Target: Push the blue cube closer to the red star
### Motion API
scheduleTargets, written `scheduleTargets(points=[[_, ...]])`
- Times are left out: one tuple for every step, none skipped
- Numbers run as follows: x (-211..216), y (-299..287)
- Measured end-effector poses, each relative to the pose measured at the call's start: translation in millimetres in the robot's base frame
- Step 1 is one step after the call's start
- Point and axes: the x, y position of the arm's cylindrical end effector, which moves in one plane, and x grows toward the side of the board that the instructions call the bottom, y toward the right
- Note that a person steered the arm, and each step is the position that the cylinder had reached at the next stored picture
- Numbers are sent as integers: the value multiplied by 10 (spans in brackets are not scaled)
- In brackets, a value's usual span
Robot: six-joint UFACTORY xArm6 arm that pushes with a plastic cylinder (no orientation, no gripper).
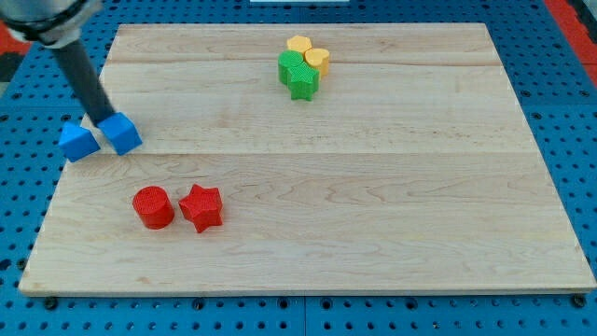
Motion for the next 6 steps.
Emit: scheduleTargets(points=[[20, 255], [34, 215], [18, -117], [87, -170], [272, 525], [662, 721]])
